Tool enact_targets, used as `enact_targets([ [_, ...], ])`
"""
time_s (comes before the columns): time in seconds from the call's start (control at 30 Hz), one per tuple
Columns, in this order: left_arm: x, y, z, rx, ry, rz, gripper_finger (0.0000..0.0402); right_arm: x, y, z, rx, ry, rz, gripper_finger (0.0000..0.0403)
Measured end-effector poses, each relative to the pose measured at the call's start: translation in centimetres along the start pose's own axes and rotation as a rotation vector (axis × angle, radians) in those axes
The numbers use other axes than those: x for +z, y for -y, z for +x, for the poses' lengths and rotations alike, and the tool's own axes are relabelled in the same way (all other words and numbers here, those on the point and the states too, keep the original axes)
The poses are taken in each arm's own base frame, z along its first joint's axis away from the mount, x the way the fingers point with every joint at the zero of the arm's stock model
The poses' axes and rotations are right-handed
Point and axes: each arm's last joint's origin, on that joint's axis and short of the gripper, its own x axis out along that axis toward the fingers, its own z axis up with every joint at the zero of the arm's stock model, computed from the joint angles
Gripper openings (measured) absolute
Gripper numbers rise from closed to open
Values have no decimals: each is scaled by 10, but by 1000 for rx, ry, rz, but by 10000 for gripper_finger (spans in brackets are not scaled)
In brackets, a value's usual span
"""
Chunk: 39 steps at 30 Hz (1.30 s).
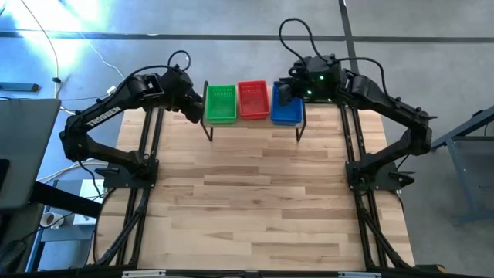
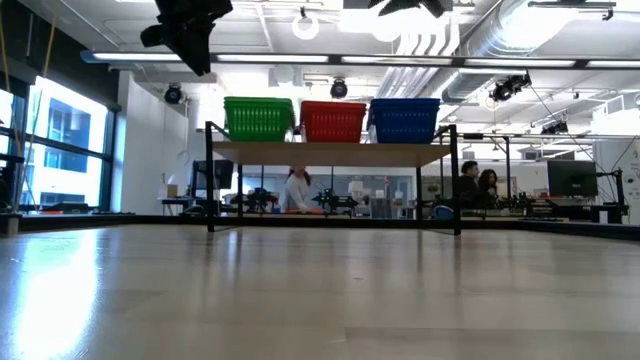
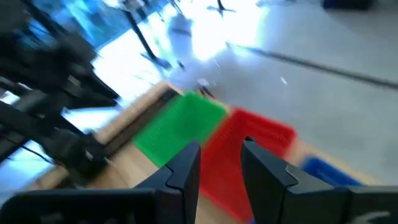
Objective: Stack baskets on shelf by color
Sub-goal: Adjust the stacked bins on the shelf
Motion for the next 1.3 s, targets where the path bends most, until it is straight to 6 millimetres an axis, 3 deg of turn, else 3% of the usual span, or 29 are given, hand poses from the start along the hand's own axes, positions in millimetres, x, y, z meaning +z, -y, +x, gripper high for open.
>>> enact_targets([
  [0.17, 0, 0, 0, 0, 0, 12, 76, 12, -15, 8, 126, 134, -42, 101],
  [0.4, 0, 0, 0, -5, -2, 19, 76, 7, -13, 26, 114, 88, -89, 101],
  [0.87, 0, 0, 0, -7, -2, 16, 76, -47, -10, 86, 76, -342, -425, 101],
  [1.3, 0, 1, 0, -17, -6, 16, 76, -73, -16, 122, 143, -450, -660, 101],
])
